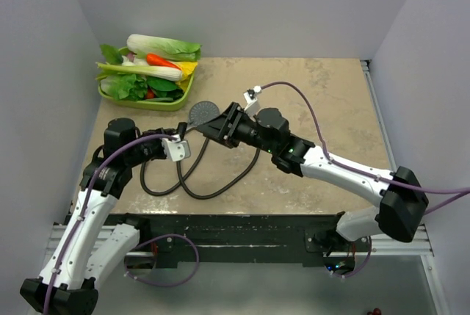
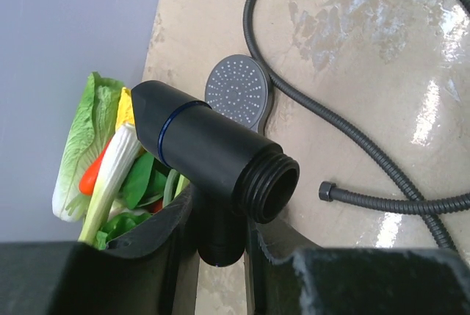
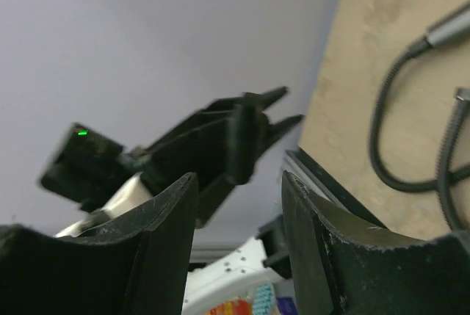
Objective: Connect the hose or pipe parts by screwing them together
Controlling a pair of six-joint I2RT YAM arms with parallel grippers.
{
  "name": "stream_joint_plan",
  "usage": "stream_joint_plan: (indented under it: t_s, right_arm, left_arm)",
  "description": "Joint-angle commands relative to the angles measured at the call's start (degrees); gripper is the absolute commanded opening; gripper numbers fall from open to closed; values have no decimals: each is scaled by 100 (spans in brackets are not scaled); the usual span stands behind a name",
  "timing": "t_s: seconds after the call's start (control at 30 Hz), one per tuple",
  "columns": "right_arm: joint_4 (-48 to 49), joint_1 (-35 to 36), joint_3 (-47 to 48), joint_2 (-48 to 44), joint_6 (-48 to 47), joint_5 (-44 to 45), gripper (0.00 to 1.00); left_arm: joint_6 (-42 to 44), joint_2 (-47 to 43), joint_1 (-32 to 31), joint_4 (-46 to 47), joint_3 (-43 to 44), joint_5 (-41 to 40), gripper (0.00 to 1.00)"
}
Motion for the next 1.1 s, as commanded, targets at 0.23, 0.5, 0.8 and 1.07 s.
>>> stream_joint_plan:
  t_s: [0.23,0.5,0.8,1.07]
  right_arm:
    - [-739,171,689,369,-694,-317,50]
    - [-360,303,601,536,-589,-352,50]
    - [-677,400,1119,976,-703,-396,50]
    - [-1072,549,1488,1204,-791,-308,45]
  left_arm:
    - [502,192,-19,-696,595,631,0]
    - [432,413,-212,-671,622,438,0]
    - [265,422,-529,-531,622,148,0]
    - [212,456,-591,-443,578,-63,0]
